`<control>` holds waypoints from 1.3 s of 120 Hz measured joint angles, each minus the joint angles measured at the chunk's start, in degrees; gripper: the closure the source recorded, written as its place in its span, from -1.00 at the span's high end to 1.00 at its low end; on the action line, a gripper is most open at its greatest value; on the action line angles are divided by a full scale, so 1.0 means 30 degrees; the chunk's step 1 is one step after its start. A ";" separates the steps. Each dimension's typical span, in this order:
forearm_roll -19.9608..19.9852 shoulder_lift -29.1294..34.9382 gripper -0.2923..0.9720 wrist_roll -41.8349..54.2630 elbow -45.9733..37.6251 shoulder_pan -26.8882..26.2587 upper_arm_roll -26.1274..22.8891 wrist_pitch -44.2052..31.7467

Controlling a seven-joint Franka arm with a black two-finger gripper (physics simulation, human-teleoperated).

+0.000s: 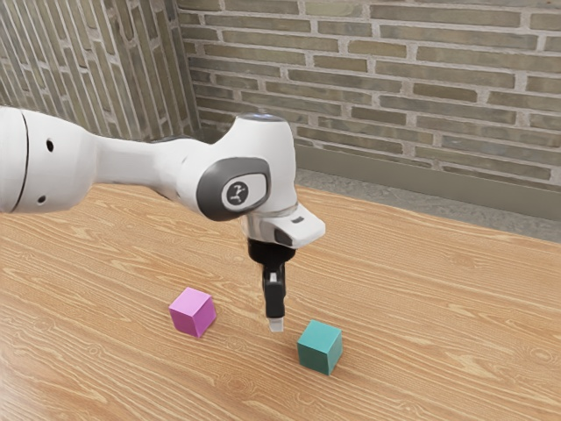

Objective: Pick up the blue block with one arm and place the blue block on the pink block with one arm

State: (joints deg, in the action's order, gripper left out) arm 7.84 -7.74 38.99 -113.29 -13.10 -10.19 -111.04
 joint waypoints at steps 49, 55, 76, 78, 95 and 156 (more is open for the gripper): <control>0.0577 -0.2372 0.54 -0.7072 -0.0560 -0.0839 0.0242 -0.3643; 0.0553 -0.2788 0.54 -0.7733 -0.0152 -0.0853 0.0499 -0.3897; 0.0505 -0.3774 0.54 -1.0106 0.0862 -0.1573 0.0863 -0.4449; 0.0514 -0.3872 0.54 -1.0353 0.0873 -0.1694 0.0999 -0.4494; 0.0576 -0.4460 0.54 -1.2269 0.1270 -0.2488 0.2059 -0.4814; 0.0609 -0.6408 0.37 -1.6446 0.2204 -0.3363 0.2888 -0.5716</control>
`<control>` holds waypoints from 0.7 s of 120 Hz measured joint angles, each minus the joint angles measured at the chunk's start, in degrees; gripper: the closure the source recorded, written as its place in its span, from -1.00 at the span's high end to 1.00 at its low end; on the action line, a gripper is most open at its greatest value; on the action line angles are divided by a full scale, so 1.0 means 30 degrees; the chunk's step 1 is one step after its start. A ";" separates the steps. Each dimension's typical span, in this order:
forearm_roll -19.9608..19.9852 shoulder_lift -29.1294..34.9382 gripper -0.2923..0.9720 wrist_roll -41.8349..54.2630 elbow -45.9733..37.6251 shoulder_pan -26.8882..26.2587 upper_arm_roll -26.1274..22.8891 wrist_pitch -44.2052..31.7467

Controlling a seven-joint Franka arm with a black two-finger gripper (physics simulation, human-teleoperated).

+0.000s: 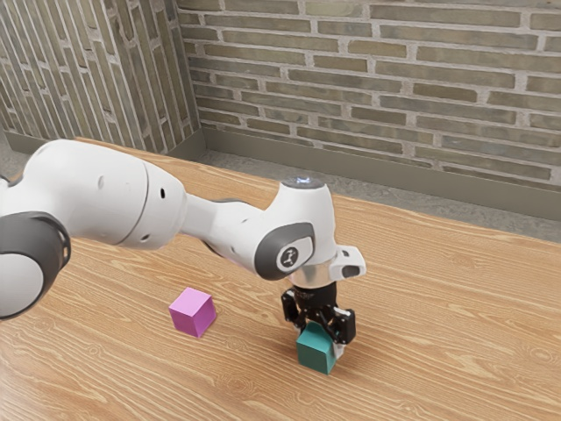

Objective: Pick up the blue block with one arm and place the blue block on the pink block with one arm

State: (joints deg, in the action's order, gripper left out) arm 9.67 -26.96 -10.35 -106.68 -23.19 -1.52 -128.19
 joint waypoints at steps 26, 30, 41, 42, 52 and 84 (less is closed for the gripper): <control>-0.0190 -0.0061 0.04 -0.0950 0.0131 -0.0035 0.0023 -0.0103; -0.0238 -0.0008 0.02 -0.1049 0.0127 -0.0035 0.0030 -0.0106; -0.0407 0.0448 0.02 -0.1220 0.0063 -0.0116 0.0036 -0.0051; -0.0438 0.0529 0.02 -0.1226 0.0040 -0.0135 0.0036 -0.0037; -0.0668 0.1708 0.02 -0.1156 -0.0433 -0.0106 0.0034 0.0191; -0.0906 0.5630 0.01 0.0326 -0.3593 0.1685 0.0273 0.0954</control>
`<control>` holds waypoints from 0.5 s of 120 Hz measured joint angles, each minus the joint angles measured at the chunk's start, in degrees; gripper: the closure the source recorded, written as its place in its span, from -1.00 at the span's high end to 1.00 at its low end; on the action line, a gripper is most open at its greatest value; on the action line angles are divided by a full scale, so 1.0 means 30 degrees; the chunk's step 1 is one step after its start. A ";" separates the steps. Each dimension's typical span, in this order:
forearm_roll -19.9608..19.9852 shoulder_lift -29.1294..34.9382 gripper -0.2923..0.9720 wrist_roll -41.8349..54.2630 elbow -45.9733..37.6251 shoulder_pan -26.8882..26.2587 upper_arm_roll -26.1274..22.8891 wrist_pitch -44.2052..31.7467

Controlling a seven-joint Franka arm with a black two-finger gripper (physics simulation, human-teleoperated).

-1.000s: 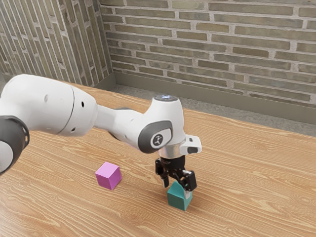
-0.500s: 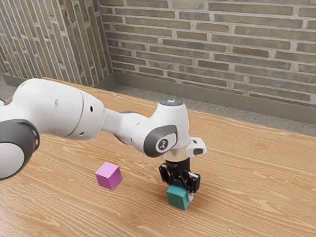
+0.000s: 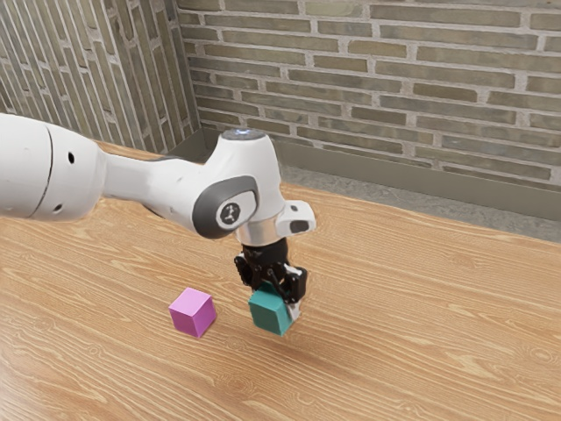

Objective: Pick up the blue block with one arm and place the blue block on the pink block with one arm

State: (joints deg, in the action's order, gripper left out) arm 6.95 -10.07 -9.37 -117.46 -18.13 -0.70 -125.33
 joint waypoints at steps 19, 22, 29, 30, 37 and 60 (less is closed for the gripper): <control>-0.0045 0.1542 0.01 0.1584 -0.1547 0.1829 -0.0013 0.0376; -0.0054 0.1739 0.01 0.1911 -0.1669 0.2018 -0.0012 0.0456; -0.0080 0.2026 0.00 0.2745 -0.1834 0.2468 -0.0011 0.0675; -0.0093 0.2047 0.00 0.2865 -0.1848 0.2530 -0.0007 0.0710; -0.0354 0.2183 0.00 0.3678 -0.1899 0.2980 -0.0014 0.0986; -0.0786 0.2581 0.00 0.6225 -0.1986 0.4672 -0.0146 0.1778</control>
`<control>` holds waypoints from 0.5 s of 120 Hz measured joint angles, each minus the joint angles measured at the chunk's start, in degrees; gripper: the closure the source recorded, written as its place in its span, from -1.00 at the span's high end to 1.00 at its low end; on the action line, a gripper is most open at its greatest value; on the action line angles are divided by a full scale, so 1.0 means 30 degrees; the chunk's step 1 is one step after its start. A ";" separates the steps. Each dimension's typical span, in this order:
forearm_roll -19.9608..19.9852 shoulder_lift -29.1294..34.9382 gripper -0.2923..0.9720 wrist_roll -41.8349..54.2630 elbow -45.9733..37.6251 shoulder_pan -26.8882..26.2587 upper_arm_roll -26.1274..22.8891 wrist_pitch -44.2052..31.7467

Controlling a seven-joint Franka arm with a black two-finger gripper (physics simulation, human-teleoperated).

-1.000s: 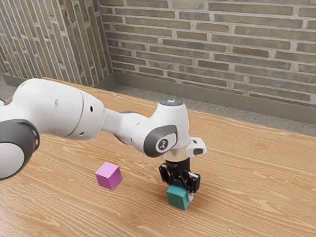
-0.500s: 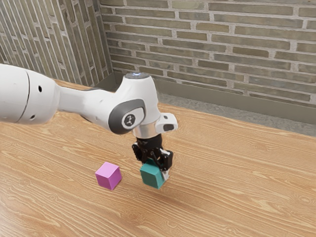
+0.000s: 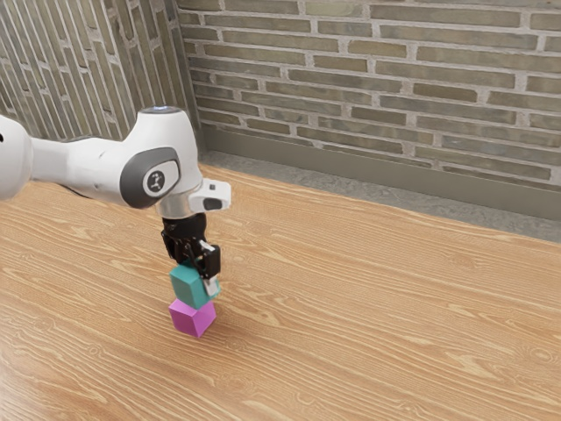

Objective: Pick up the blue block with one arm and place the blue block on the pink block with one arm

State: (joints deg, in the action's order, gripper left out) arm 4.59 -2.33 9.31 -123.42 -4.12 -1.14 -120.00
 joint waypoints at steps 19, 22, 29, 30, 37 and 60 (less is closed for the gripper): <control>-0.0104 0.0256 -0.01 0.1618 -0.0628 0.1308 -0.0202 0.0353; -0.0109 0.0261 -0.01 0.1832 -0.0683 0.1483 -0.0219 0.0387; -0.0119 0.0228 -0.01 0.2237 -0.0739 0.1819 -0.0244 0.0440; -0.0119 0.0221 -0.01 0.2286 -0.0743 0.1861 -0.0248 0.0446; -0.0126 0.0124 -0.01 0.2560 -0.0711 0.2051 -0.0262 0.0468; -0.0034 -0.0397 -0.01 0.2927 -0.0498 0.1377 -0.0243 0.0447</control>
State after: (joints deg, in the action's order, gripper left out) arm 4.49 -3.53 18.09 -124.92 0.01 -1.87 -118.65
